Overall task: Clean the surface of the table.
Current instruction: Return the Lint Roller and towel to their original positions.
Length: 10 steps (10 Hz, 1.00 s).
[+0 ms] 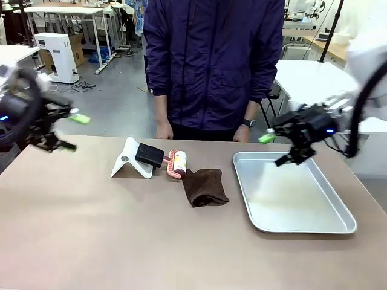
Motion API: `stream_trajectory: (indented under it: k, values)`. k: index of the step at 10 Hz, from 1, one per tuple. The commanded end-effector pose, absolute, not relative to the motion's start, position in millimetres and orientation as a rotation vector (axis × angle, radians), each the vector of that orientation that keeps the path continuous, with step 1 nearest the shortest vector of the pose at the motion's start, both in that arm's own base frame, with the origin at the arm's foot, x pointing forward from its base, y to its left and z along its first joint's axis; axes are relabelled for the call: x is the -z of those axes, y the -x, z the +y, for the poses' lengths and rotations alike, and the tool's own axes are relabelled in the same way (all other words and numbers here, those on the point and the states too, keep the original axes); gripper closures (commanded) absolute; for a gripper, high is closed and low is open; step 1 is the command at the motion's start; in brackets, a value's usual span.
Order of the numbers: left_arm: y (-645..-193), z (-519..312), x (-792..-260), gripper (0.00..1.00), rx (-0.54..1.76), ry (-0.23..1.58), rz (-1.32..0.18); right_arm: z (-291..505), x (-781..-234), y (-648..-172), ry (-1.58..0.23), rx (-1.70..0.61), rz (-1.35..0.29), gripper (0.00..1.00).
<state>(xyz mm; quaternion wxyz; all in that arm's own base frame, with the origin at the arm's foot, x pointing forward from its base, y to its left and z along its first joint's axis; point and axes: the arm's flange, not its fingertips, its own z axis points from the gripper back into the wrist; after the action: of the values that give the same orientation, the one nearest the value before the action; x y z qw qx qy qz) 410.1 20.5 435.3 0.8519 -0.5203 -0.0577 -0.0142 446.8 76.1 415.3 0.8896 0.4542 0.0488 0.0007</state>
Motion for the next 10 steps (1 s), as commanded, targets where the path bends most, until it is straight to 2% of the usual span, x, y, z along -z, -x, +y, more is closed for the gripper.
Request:
stream_trajectory:
  k: [1, 3, 5, 6, 10]
  values:
    - [-408, 72, -396, 0.0, 0.053, 1.278, -0.036, 32, -400, -433, -1.147, 0.085, 0.098, 0.0]
    - [-420, 95, -368, 0.0, 0.083, 1.396, 0.029, 6, -387, -425, -1.287, 0.178, 0.057, 0.0]
    - [-435, 97, -358, 0.0, 0.087, 1.388, 0.077, 20, -378, -432, -1.258, 0.232, 0.03, 0.0]
    - [-398, 98, -358, 0.0, 0.05, 1.405, 0.019, -7, -387, -424, -1.253, 0.195, 0.086, 0.0]
    - [-398, 98, -358, 0.0, 0.05, 1.405, 0.019, -7, -387, -424, -1.253, 0.195, 0.086, 0.0]
